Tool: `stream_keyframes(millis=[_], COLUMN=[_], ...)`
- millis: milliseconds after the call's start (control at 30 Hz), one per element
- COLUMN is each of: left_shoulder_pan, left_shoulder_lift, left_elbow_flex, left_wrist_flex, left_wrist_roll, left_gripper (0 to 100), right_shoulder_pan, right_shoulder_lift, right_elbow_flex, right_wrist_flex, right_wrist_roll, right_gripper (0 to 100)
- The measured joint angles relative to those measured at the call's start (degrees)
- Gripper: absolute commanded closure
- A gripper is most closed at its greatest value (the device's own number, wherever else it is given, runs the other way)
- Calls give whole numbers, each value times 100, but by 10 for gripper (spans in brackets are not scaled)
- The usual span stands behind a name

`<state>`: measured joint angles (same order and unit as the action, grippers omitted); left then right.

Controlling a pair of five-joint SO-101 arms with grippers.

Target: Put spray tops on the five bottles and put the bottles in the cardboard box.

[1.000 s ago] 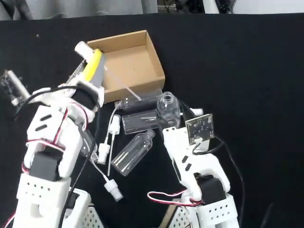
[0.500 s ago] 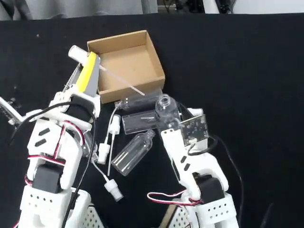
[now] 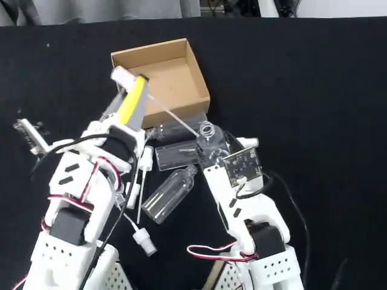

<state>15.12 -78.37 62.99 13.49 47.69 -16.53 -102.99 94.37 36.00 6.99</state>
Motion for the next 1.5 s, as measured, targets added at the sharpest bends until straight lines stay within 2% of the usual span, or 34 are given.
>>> stream_keyframes(millis=[200,633,767,900,1200,1500], left_shoulder_pan=[44,53,53,53,53,53], left_shoulder_lift=[0,0,0,-9,0,0], left_elbow_flex=[0,0,0,202,1099,1275], left_wrist_flex=[0,0,0,-343,-1820,-1943], left_wrist_roll=[0,0,-246,-352,-958,-1266], left_gripper=[972,972,972,972,972,971], right_shoulder_pan=[-360,-431,-431,-431,-536,-554], right_shoulder_lift=[0,0,0,0,0,0], right_elbow_flex=[0,0,0,0,0,88], right_wrist_flex=[0,0,0,0,0,0], right_wrist_roll=[0,0,0,0,0,0], right_gripper=[988,988,988,988,988,988])
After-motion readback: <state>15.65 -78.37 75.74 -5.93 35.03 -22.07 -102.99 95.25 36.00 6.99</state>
